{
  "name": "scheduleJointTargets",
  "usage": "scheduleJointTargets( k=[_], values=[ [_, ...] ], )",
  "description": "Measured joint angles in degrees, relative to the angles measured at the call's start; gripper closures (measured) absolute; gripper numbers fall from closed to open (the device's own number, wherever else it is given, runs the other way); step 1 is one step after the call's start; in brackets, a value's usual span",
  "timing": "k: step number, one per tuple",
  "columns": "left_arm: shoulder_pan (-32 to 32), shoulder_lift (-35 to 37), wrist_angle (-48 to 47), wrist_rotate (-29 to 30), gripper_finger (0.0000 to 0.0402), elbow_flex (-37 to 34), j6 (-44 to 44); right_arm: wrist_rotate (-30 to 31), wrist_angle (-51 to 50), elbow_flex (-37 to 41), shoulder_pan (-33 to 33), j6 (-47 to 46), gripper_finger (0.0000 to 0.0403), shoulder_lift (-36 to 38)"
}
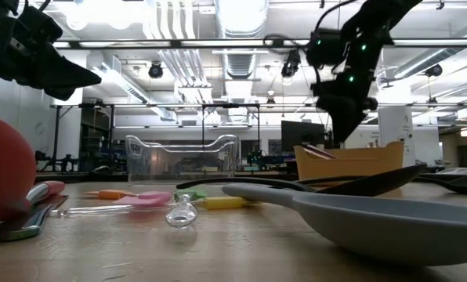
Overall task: Pick & Place Kitchen Items
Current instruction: Put the black serving spoon into the bottom transparent bin
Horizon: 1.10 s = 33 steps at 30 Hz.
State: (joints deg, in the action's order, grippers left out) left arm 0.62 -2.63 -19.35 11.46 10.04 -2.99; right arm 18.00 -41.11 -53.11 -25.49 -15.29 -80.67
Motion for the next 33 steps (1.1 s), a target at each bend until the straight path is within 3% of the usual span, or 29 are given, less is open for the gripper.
scheduleJointTargets(
  k=[12, 24, 33],
  values=[
    [0.0, 0.0, 0.0, 0.0, 0.0358, 0.0, 0.0, -0.1, 7.0, 0.0, 3.8, 2.6, 0.0231, 12.8],
    [0.0, 0.0, 0.0, 0.0, 0.0358, 0.0, 0.0, -0.5, 18.8, 0.0, 10.6, 9.9, 0.0219, 12.3],
    [0.0, 0.0, 0.0, 0.0, 0.0358, 0.0, 0.0, -13.1, 25.8, 0.0, 12.9, 17.2, 0.0242, 7.5]
  ],
)
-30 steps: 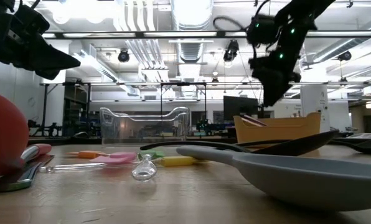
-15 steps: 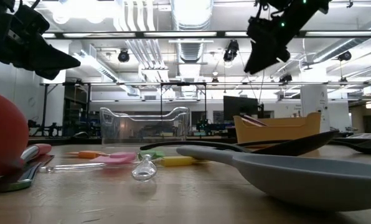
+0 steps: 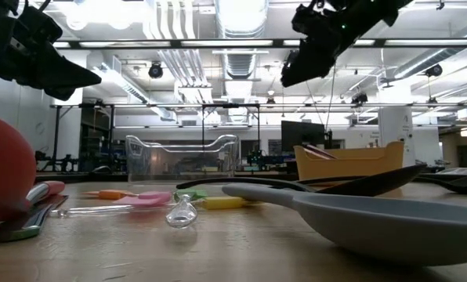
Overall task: Pick & Place Kitchen Items
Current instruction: Put the black serving spoon into the bottom transparent bin
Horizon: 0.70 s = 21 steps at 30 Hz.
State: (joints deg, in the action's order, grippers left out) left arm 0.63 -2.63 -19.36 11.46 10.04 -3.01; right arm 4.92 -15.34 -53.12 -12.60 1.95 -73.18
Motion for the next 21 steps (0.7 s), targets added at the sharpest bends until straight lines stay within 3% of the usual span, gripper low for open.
scheduleJointTargets(
  k=[11, 15, 21],
  values=[
    [0.0, 0.0, 0.0, 0.0, 0.0358, 0.0, 0.0, -9.4, 0.6, -2.9, 1.7, -4.9, 0.0279, -11.4],
    [0.0, 0.0, 0.0, 0.0, 0.0358, 0.0, 0.0, -9.9, -0.1, -6.1, 4.1, -8.4, 0.0284, -17.2],
    [0.0, 0.0, 0.0, 0.0, 0.0358, 0.0, 0.0, -8.4, -16.8, -13.1, 5.2, -6.3, 0.0265, -25.0]
  ],
)
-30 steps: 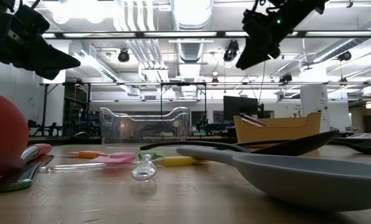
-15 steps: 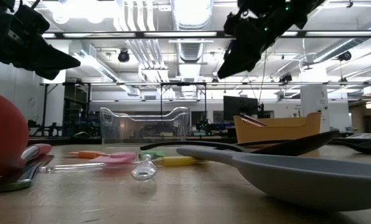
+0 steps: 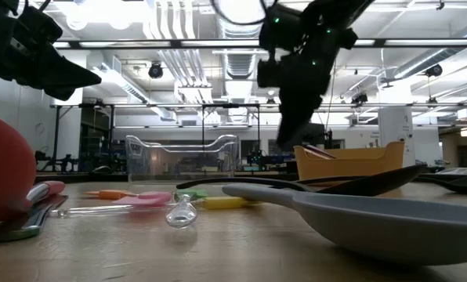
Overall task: Pick & Place Kitchen Items
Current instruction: Put the black serving spoon into the bottom transparent bin
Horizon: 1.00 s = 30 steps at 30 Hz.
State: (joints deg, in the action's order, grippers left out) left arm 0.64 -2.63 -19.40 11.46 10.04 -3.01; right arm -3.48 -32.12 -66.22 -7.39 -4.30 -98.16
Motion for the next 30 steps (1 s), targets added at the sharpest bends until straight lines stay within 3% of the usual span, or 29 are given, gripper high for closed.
scheduleJointTargets(
  k=[6, 14, 23, 30],
  values=[
    [0.0, 0.0, -0.1, 0.0, 0.0358, 0.0, 0.0, 2.2, -8.6, -3.4, 1.3, 1.5, 0.0237, -2.6],
    [0.0, 0.0, -0.1, 0.0, 0.0358, 0.0, 0.0, 5.0, -17.6, -1.8, 4.6, -3.4, 0.0197, -0.9],
    [0.0, 0.0, -0.2, 0.0, 0.0358, 0.0, 0.0, 3.5, -16.7, 2.8, 5.7, -3.8, 0.0166, -1.1],
    [0.0, 0.0, -0.2, 0.0, 0.0358, 0.0, 0.0, 8.3, -14.1, 5.9, 5.8, -2.6, 0.0185, -1.1]
  ],
)
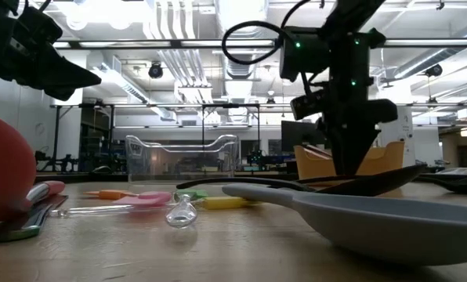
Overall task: Pick & Place Kitchen Items
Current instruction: Put the black serving spoon into the bottom transparent bin
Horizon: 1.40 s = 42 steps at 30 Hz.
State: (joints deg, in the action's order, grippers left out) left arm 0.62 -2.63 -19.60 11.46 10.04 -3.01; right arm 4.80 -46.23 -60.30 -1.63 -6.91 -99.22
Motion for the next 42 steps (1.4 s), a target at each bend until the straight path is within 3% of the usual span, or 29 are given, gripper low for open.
scheduleJointTargets(
  k=[12, 24, 33, 42],
  values=[
    [0.0, 0.0, 0.0, 0.0, 0.0358, 0.0, 0.0, -1.3, 3.7, 3.2, 0.0, -0.4, 0.0231, 0.0],
    [0.0, 0.0, 0.0, 0.0, 0.0358, 0.0, 0.0, -1.2, 6.5, 3.2, 0.0, -0.1, 0.0320, 0.0],
    [0.0, 0.0, 0.0, 0.0, 0.0358, 0.0, 0.0, -1.4, 7.7, 1.3, 0.0, -2.6, 0.0299, 0.1],
    [0.0, 0.0, -0.1, 0.0, 0.0358, 0.0, 0.0, -1.6, 1.8, -11.1, 0.0, -3.7, 0.0319, 0.1]
  ],
)
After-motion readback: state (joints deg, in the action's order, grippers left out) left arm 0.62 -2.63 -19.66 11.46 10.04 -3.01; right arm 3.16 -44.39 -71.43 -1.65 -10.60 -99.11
